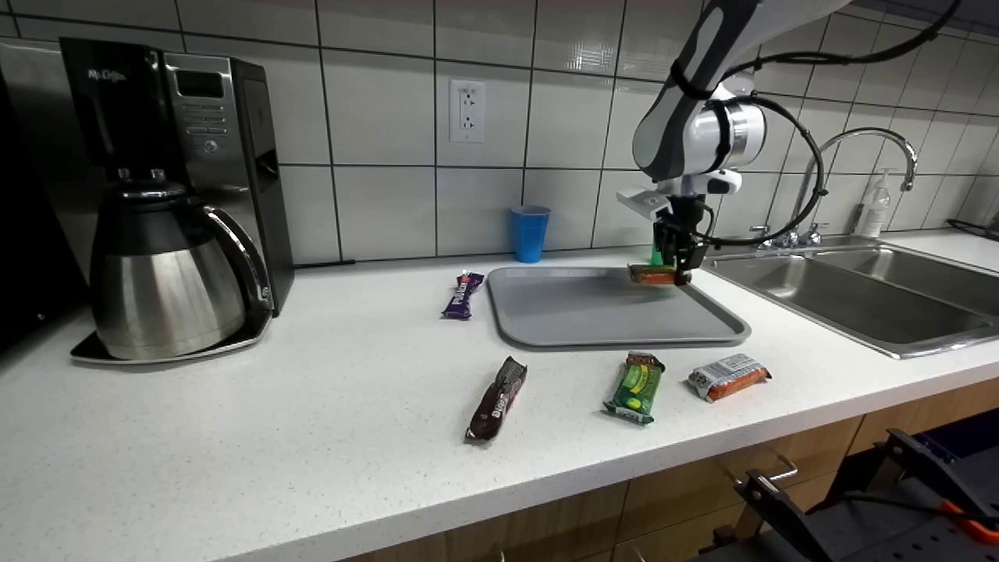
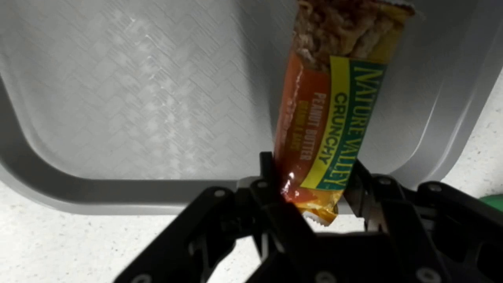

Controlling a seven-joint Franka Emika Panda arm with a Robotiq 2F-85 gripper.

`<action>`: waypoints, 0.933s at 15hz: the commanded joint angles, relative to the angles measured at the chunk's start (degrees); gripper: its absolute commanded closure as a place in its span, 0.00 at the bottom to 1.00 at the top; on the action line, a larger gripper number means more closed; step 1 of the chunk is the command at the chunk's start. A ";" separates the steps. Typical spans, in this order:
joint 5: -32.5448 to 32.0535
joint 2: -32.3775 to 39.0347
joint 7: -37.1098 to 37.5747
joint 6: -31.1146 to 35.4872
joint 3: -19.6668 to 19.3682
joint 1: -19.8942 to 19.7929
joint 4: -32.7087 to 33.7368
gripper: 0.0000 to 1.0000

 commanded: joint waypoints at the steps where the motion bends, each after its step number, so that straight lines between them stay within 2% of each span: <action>1: -0.96 -4.93 0.37 -0.69 -1.58 0.55 -4.23 0.81; 14: -8.12 -12.36 1.92 -0.74 -8.92 -0.08 -13.79 0.81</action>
